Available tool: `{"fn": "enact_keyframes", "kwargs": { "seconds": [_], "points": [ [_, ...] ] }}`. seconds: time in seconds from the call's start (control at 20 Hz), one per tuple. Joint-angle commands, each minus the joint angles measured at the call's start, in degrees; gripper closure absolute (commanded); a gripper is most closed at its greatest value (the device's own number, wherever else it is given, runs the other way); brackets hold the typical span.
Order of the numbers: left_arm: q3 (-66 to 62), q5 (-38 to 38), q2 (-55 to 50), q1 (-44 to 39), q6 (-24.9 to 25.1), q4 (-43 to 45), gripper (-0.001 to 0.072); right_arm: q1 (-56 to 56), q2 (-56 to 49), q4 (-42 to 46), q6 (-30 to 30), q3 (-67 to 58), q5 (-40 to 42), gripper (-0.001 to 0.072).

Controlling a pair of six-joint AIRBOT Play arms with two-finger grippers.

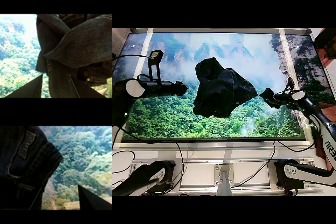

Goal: Fold the clothes and pants, and hang the long-sleeved shirts on hangers.

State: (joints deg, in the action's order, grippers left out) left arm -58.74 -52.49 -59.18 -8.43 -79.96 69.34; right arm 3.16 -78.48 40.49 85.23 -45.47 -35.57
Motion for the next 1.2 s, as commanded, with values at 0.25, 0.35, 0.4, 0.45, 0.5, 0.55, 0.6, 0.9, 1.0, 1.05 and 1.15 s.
{"fn": "enact_keyframes", "kwargs": {
  "seconds": [0.25, 0.35, 0.4, 0.45, 0.5, 0.55, 0.6, 0.9, 1.0, 1.05, 1.15],
  "points": [
    [0.02, 0.02, -0.02, 0.00, -0.02, 0.00, 0.0322, -1.90, -9.77, -15.45, -0.31, -3.91, 4.66, 0.0223],
    [0.02, 0.02, -0.02, 0.00, -0.02, 0.00, 0.0321, -1.88, -10.49, -15.34, -0.31, -4.79, 4.46, 0.0224],
    [0.02, 0.02, -0.02, 0.00, -0.02, 0.00, 0.0322, -1.88, -10.73, -15.37, -0.31, -4.83, 4.76, 0.0224],
    [0.02, 0.02, -0.02, 0.00, -0.02, 0.00, 0.0321, -1.90, -10.97, -15.37, -0.28, -4.83, 4.72, 0.0227],
    [0.02, 0.04, -0.02, 0.00, -0.02, 0.00, 0.0321, -2.08, -11.21, -15.61, -0.28, -4.83, 4.44, 0.0229],
    [0.02, 0.07, -0.02, 0.00, -0.02, 0.00, 0.0322, -2.38, -11.61, -15.80, -0.28, -4.83, 3.76, 0.0229],
    [0.02, 0.07, -0.02, 0.00, -0.02, -0.02, 0.0321, -2.86, -12.04, -16.44, -0.28, -4.83, 3.67, 0.0230],
    [0.02, 0.20, -0.02, 0.00, -0.02, 0.00, 0.0321, -7.78, -15.43, -19.23, -0.57, -9.99, 5.44, 0.0330],
    [0.02, 1.01, -0.02, 0.00, -0.02, 0.00, 0.0321, -9.01, -15.39, -18.75, -1.20, -12.31, 8.81, 0.0411],
    [0.02, 1.55, -0.02, 0.00, -0.02, 0.00, 0.0322, -9.29, -15.39, -18.51, -1.99, -13.29, 9.53, 0.0514],
    [0.02, 3.04, -0.02, 0.00, -0.02, -0.02, 0.0321, -9.22, -15.21, -15.91, -3.74, -15.30, 9.44, 0.0673]
  ]
}}
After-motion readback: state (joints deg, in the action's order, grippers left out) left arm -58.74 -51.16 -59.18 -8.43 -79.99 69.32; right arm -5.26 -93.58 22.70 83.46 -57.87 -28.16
